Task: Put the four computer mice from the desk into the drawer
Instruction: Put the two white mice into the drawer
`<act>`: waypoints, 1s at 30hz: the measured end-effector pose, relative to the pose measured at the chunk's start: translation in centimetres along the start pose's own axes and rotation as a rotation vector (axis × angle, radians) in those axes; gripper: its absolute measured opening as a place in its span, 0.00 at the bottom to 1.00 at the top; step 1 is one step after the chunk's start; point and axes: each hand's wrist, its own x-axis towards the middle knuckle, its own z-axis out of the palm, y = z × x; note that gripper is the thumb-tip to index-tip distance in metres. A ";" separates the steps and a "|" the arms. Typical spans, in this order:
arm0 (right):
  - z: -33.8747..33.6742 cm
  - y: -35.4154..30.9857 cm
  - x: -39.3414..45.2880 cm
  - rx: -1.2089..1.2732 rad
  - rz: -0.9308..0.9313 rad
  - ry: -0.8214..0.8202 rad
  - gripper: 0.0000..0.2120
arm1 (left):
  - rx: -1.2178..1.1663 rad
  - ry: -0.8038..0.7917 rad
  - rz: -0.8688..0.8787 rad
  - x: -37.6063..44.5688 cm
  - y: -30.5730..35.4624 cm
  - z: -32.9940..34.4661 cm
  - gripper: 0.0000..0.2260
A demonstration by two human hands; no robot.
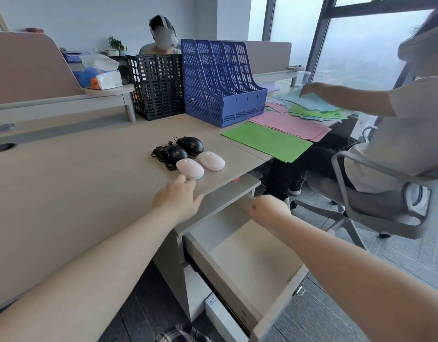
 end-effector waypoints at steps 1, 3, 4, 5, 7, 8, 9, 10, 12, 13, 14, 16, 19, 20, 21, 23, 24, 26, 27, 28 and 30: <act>-0.5 -0.8 0.9 0.048 -0.012 0.068 0.17 | -0.030 0.019 -0.010 0.6 -0.1 0.2 0.19; -1.6 -2.4 2.6 0.159 -0.043 0.191 0.15 | -0.080 0.044 -0.042 2.1 -0.4 0.7 0.23; -2.1 -3.2 3.5 0.216 -0.059 0.231 0.15 | -0.119 0.049 -0.067 2.8 -0.6 1.0 0.26; -2.4 -3.9 4.4 0.261 -0.074 0.246 0.17 | -0.177 0.054 -0.097 3.6 -0.9 1.2 0.28; -2.9 -5.2 6.3 0.299 -0.112 0.233 0.22 | -0.329 0.078 -0.156 5.0 -1.3 1.8 0.31; -3.1 -5.9 7.2 0.304 -0.127 0.219 0.25 | -0.383 0.088 -0.177 5.7 -1.5 2.0 0.31; -3.2 -6.5 8.2 0.313 -0.135 0.203 0.27 | -0.415 0.090 -0.189 6.3 -1.7 2.2 0.31; -3.3 -7.0 8.9 0.328 -0.135 0.188 0.29 | -0.431 0.084 -0.189 6.8 -1.9 2.3 0.31; -3.2 -7.9 10.6 0.354 -0.116 0.143 0.32 | -0.429 0.064 -0.178 8.0 -2.1 2.4 0.29; -3.1 -8.2 11.4 0.356 -0.103 0.123 0.33 | -0.421 0.055 -0.174 8.5 -2.2 2.4 0.29; -2.8 -8.4 12.1 0.347 -0.093 0.104 0.33 | -0.417 0.049 -0.172 9.0 -2.2 2.4 0.30; -2.3 -8.7 12.9 0.316 -0.083 0.103 0.31 | -0.421 0.038 -0.179 9.9 -2.3 2.5 0.32; -1.8 -8.7 13.6 0.316 -0.085 0.152 0.27 | -0.408 0.010 -0.206 10.7 -2.1 2.2 0.37; -1.8 -8.6 13.6 0.333 -0.091 0.158 0.25 | -0.379 0.011 -0.216 10.9 -2.0 2.1 0.39; -1.8 -8.5 13.5 0.356 -0.096 0.155 0.25 | -0.349 0.017 -0.229 10.9 -1.8 1.9 0.40; -2.1 -8.0 13.0 0.399 -0.101 0.119 0.29 | -0.305 0.035 -0.254 10.6 -1.3 1.8 0.42; -2.3 -7.7 12.5 0.415 -0.102 0.097 0.31 | -0.302 0.035 -0.258 10.2 -1.0 1.8 0.43; -2.8 -6.9 11.5 0.439 -0.109 0.090 0.34 | -0.339 0.022 -0.245 9.4 -0.2 1.8 0.43; -3.1 -6.5 10.8 0.450 -0.110 0.106 0.34 | -0.362 0.021 -0.230 8.9 0.3 1.7 0.42; -3.3 -6.0 10.1 0.462 -0.107 0.127 0.34 | -0.380 0.029 -0.211 8.4 0.8 1.6 0.40; -3.6 -4.8 8.7 0.480 -0.083 0.168 0.32 | -0.397 0.057 -0.171 7.4 2.1 1.4 0.38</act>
